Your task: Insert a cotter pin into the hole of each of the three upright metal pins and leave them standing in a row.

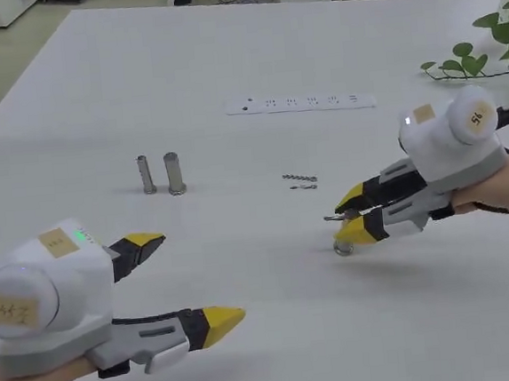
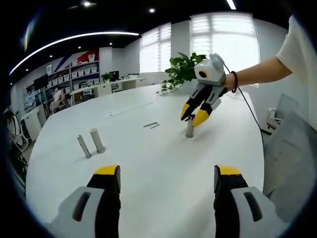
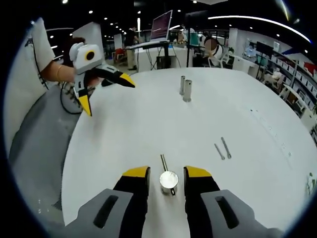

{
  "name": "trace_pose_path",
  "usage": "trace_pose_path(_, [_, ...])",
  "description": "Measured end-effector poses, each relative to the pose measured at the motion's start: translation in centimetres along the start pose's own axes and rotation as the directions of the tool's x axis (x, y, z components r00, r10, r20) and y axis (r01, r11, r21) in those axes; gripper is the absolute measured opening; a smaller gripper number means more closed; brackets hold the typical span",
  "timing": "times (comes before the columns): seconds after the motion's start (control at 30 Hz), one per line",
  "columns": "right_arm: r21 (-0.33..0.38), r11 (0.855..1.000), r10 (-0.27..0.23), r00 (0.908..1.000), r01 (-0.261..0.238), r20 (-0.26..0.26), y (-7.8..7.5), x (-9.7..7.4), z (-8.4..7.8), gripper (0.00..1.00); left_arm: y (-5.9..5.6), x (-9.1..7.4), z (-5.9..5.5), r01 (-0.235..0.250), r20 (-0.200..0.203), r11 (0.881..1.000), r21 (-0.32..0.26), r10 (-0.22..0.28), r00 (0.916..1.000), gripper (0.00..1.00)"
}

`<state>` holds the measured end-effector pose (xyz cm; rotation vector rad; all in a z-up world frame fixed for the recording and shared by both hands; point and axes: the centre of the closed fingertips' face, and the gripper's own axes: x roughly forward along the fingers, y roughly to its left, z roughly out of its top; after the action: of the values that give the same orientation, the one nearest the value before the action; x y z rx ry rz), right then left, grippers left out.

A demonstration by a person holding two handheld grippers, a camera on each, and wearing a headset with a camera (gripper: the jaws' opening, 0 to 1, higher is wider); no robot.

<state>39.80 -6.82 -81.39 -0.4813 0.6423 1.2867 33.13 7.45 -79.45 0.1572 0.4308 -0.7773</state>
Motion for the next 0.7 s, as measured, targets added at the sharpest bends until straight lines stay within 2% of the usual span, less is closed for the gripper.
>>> trace_pose_path(0.27, [0.029,1.0,-0.004,0.9999,0.004,0.012,0.2,0.4,1.8,0.43,0.0,-0.5,-0.1,-0.009,0.002,1.0,-0.017,0.009,1.0,0.81])
trace_pose_path(0.4, [0.015,1.0,0.001,0.9993,-0.002,0.037,0.4,0.9,3.3,0.44,0.1,-0.9,-0.1,-0.017,0.004,1.0,-0.02,0.017,0.9999,0.84])
trace_pose_path(0.53, [0.027,1.0,0.003,0.9992,-0.004,0.041,0.4,1.7,4.6,0.45,0.2,-1.3,-0.2,-0.017,0.007,0.999,-0.03,0.017,0.9998,0.85])
trace_pose_path(0.7, [0.029,0.999,-0.018,0.9982,0.016,0.057,0.2,2.7,6.0,0.46,0.4,-1.9,-0.4,-0.025,0.007,0.999,-0.035,0.025,0.9997,0.87])
